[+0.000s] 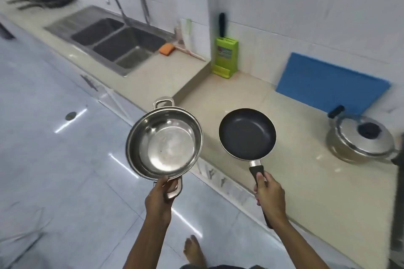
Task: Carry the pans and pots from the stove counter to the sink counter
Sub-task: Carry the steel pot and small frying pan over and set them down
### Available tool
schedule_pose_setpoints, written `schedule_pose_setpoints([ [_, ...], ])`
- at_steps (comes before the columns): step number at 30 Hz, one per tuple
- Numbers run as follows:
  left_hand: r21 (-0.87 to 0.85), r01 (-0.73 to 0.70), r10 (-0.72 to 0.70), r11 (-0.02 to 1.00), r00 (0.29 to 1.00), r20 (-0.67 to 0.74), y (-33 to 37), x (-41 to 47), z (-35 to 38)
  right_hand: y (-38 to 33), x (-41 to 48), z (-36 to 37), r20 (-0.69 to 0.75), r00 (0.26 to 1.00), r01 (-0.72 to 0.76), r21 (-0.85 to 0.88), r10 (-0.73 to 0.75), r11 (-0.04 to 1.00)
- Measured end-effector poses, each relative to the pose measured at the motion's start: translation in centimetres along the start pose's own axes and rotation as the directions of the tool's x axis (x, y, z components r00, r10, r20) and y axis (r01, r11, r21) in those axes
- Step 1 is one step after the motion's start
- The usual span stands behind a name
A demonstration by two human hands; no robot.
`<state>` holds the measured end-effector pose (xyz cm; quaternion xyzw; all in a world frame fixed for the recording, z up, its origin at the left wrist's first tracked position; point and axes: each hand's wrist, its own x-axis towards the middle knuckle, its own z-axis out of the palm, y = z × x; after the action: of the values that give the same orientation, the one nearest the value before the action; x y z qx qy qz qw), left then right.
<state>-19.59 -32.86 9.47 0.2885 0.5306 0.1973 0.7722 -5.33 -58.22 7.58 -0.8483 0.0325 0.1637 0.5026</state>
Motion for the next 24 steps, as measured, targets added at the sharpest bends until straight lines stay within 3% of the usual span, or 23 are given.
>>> schedule_pose_setpoints([
  [11, -0.117, -0.194, 0.171, 0.974, 0.968, -0.182, 20.3, 9.1, -10.6, -17.7, 1.3, 22.4, 0.203, 0.969, 0.131, 0.063, -0.141, 0.989],
  [24, -0.211, -0.251, 0.182, 0.945, 0.937, -0.3, 39.2, 27.7, -12.7, -34.6, 12.1, 46.7, 0.338, 0.908, 0.245, 0.058, -0.249, 0.968],
])
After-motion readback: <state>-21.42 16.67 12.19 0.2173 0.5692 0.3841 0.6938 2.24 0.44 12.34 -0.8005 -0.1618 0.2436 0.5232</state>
